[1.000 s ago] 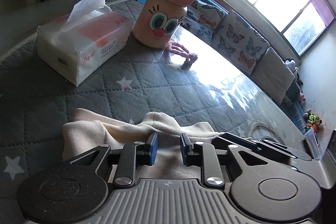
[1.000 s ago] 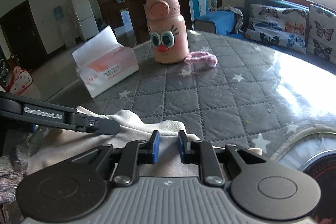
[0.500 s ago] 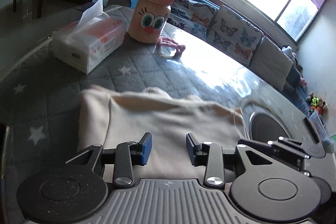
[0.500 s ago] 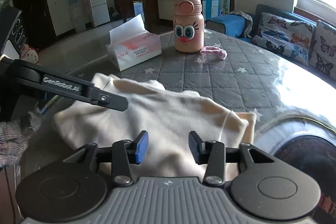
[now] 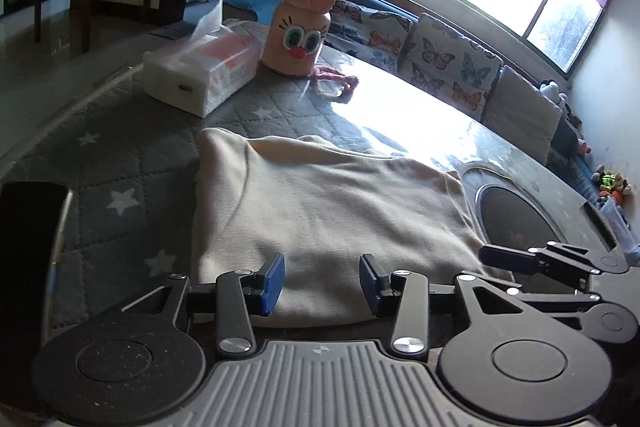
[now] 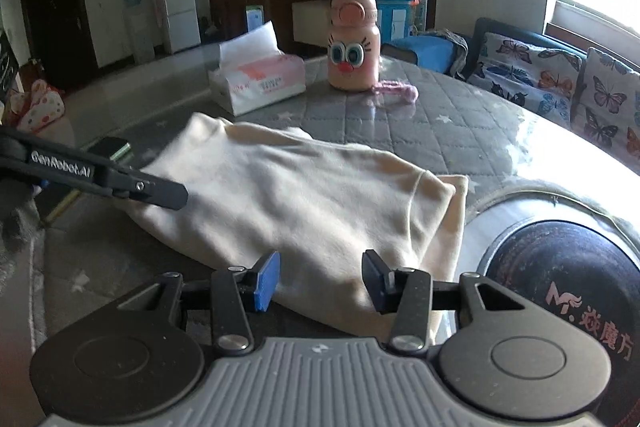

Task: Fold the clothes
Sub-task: 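Open both grippers and pull them back from the folded shirt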

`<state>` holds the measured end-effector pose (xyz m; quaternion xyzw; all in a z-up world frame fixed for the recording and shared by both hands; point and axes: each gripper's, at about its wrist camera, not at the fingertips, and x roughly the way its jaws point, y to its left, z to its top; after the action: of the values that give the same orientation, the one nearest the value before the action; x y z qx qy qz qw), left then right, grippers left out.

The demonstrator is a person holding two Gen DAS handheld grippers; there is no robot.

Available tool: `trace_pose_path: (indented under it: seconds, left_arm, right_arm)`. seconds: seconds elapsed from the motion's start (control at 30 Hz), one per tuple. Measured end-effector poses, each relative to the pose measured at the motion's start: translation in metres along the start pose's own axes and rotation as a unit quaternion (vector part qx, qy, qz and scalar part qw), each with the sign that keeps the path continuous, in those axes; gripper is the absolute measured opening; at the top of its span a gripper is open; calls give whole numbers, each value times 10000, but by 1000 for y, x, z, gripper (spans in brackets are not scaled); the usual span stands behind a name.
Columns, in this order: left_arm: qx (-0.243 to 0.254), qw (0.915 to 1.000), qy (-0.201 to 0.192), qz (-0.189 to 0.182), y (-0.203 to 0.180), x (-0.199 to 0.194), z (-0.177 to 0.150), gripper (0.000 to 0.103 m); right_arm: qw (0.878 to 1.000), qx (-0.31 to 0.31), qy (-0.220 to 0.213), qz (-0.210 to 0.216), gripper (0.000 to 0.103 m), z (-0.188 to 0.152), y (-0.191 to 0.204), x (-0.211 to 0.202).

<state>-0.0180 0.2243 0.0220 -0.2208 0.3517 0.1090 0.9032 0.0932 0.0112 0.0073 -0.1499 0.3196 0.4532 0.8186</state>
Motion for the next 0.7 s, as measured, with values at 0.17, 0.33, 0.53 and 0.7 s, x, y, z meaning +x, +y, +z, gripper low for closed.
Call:
trace_pose_path:
  seconds: [0.17, 0.33, 0.53, 0.7]
  left_arm:
    - [-45, 10000, 73, 50, 4, -1, -6, 46]
    - [11, 9999, -8, 148, 3, -10, -10, 54]
    - [84, 9996, -54, 252, 4, -18, -15, 69]
    - [140, 9994, -111, 312, 2, -21, -18, 80]
  right_arm:
    - [9998, 151, 93, -19, 46, -5, -3, 6]
    - [9999, 82, -114, 100, 52, 5, 8, 1]
    - [9997, -178, -157, 33, 57, 8, 27, 17]
    - [9985, -528, -119, -75, 65, 5, 43, 30]
